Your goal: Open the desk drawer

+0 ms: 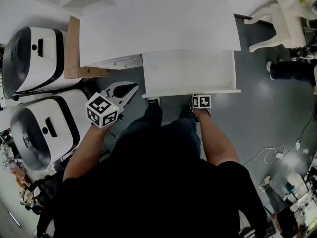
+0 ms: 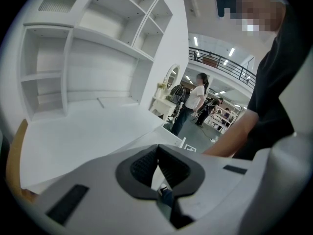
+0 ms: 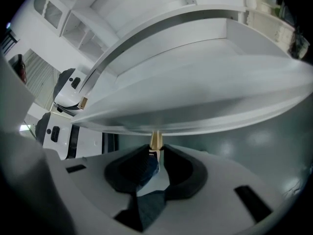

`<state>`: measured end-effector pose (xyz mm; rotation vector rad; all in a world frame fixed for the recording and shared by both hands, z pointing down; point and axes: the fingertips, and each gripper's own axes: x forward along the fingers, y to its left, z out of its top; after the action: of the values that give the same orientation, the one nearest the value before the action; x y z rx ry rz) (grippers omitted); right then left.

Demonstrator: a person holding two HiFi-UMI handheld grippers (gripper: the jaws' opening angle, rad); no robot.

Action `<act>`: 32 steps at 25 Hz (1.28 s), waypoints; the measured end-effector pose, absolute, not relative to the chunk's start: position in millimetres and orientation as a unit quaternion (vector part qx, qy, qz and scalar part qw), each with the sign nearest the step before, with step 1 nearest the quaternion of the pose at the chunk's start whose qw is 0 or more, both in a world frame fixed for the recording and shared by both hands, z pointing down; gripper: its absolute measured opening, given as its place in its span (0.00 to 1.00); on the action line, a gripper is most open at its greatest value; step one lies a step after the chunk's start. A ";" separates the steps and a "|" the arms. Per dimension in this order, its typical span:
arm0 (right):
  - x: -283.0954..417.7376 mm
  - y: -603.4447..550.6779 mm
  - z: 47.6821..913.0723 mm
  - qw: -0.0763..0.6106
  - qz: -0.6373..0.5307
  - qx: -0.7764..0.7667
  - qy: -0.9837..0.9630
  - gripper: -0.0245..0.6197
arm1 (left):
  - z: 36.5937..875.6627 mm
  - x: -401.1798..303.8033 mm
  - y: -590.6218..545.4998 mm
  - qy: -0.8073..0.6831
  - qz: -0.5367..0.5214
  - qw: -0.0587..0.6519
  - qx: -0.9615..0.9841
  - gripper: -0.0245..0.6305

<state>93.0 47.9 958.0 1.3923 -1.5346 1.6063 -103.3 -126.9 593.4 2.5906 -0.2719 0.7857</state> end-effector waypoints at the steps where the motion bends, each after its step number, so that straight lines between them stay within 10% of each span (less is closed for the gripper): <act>1: 93.5 50.2 956.7 0.258 0.593 0.512 -0.565 0.19 | 592.3 -102.6 -127.8 -0.098 0.281 0.208 0.932 0.05; 32: 278.4 30.5 721.1 0.109 0.412 0.713 -0.557 0.10 | 516.2 -18.8 -156.8 -0.050 0.200 0.144 0.968 0.05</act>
<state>278.4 30.5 721.1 2.0959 -1.6382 1.2103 -18.8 -156.8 516.2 2.7909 -0.1450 0.5757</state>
